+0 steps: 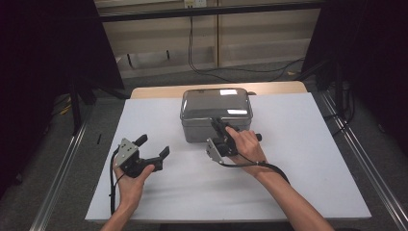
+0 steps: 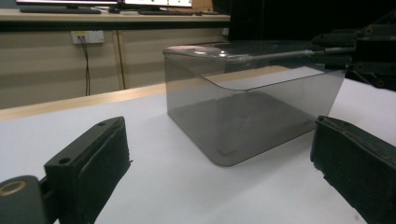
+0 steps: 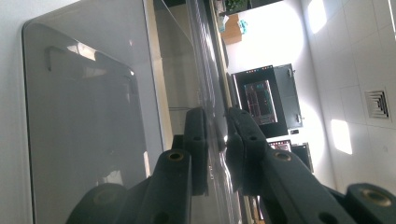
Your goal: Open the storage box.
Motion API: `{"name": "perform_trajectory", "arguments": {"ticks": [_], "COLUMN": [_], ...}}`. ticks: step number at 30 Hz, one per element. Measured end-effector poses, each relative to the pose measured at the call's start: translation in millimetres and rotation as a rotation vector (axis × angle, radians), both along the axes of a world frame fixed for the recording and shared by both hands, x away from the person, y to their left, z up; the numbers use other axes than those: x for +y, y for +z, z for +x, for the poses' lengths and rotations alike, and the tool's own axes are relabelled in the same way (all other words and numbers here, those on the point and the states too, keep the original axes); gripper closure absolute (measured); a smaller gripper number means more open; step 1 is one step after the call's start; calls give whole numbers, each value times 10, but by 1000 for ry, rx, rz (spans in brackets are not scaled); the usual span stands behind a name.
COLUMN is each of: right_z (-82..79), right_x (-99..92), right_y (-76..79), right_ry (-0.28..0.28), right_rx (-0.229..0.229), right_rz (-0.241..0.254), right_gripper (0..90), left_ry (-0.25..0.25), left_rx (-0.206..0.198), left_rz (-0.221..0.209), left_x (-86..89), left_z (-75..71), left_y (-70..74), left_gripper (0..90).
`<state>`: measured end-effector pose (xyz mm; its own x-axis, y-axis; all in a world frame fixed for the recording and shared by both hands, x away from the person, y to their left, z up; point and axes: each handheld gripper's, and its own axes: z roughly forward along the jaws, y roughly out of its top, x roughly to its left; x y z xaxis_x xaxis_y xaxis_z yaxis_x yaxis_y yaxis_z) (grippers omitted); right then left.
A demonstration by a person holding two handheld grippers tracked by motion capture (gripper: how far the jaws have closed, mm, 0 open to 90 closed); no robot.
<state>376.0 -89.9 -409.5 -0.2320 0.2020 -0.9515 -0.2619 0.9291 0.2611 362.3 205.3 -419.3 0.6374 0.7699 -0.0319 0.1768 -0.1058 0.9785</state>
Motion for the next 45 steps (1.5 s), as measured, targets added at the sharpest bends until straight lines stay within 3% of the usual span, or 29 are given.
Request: {"name": "perform_trajectory", "arguments": {"ticks": [1,6,11,16,19,24,26,36,38,45], "right_z": [2,-1,7,7,10,17,18,18,22,28], "right_x": [-2,-8,-9,-3,8,11,11,15,12,15], "right_y": [3,7,26,32,26,44,55,70,74,96], "right_ry": [1,-2,3,0,-3,-2,-5,-6,-1,-1], "right_rx": [1,0,-5,-9,-15,-21,-22,-27,-27,-26], "right_rz": [2,6,5,6,12,20,23,33,31,35], "right_gripper": [785,784,785,785,784,785,785,785,786,785], "left_ry": [-27,-33,-45,-68,-63,-57,-54,-42,-43,-33], "left_rx": [-6,-42,-38,-41,-45,-58,-61,-99,-92,-95], "left_rz": [10,22,16,40,20,40,23,45,37,65], "left_x": [-27,-93,-162,-267,-315,-393,-429,-494,-509,-559], "left_z": [38,142,269,407,483,589,632,786,800,841], "left_y": [3,44,53,53,59,60,68,82,74,73], "left_gripper": [43,34,33,31,35,49,52,111,130,135]}}
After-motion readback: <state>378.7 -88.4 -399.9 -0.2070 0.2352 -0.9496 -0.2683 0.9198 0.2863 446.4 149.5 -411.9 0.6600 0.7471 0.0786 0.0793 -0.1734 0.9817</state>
